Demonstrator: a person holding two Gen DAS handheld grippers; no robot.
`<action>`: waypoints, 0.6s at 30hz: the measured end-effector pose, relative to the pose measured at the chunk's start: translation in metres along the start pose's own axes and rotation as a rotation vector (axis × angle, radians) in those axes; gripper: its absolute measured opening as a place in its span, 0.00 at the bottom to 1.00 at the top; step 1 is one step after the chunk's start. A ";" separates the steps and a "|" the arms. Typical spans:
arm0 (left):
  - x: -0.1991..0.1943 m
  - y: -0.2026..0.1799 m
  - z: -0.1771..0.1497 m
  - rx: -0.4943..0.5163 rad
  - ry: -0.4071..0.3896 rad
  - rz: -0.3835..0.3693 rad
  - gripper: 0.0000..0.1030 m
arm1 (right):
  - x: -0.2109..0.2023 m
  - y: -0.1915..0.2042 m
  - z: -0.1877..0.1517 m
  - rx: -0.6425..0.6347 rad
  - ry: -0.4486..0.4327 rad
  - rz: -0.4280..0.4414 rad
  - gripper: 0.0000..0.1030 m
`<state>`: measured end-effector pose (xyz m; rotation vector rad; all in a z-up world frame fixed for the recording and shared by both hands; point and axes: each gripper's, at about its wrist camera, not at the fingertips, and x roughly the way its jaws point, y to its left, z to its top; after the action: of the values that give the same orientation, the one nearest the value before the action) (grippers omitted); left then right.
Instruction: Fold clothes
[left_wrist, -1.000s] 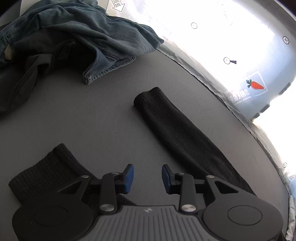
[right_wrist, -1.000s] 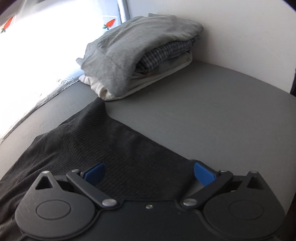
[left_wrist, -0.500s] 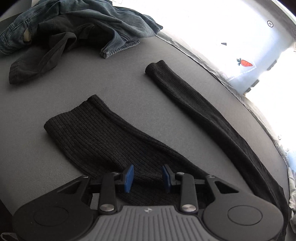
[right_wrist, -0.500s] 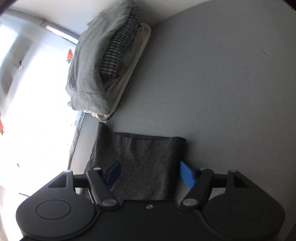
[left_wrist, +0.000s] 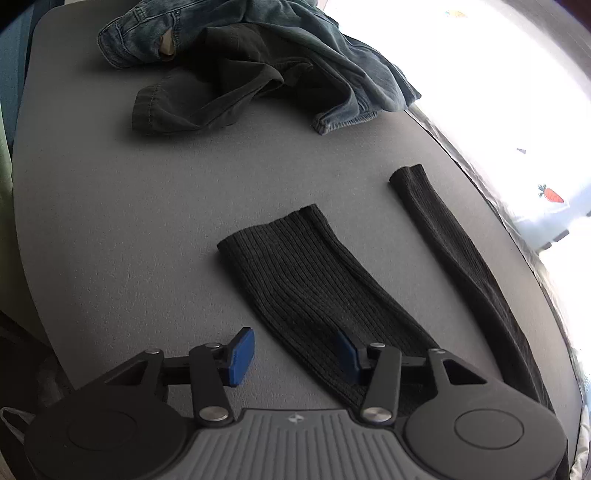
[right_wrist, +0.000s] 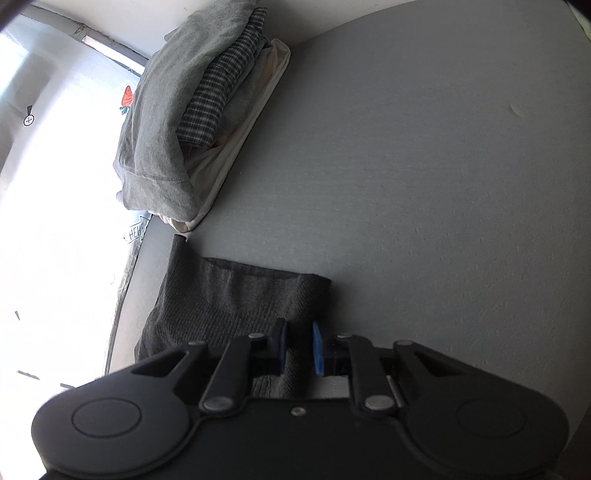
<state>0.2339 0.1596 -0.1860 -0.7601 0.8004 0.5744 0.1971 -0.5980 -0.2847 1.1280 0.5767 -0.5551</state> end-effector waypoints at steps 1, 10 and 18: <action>0.004 -0.001 0.003 -0.013 -0.009 0.012 0.51 | 0.000 0.002 0.000 -0.010 0.001 -0.005 0.15; 0.008 -0.003 0.029 -0.073 -0.094 -0.009 0.01 | -0.013 0.014 0.007 -0.028 -0.029 0.039 0.04; -0.043 -0.009 0.031 0.047 -0.194 -0.096 0.01 | -0.058 0.031 0.021 -0.084 -0.149 0.082 0.04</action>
<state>0.2280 0.1711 -0.1338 -0.6844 0.5932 0.5326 0.1785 -0.6003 -0.2178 1.0171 0.4197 -0.5342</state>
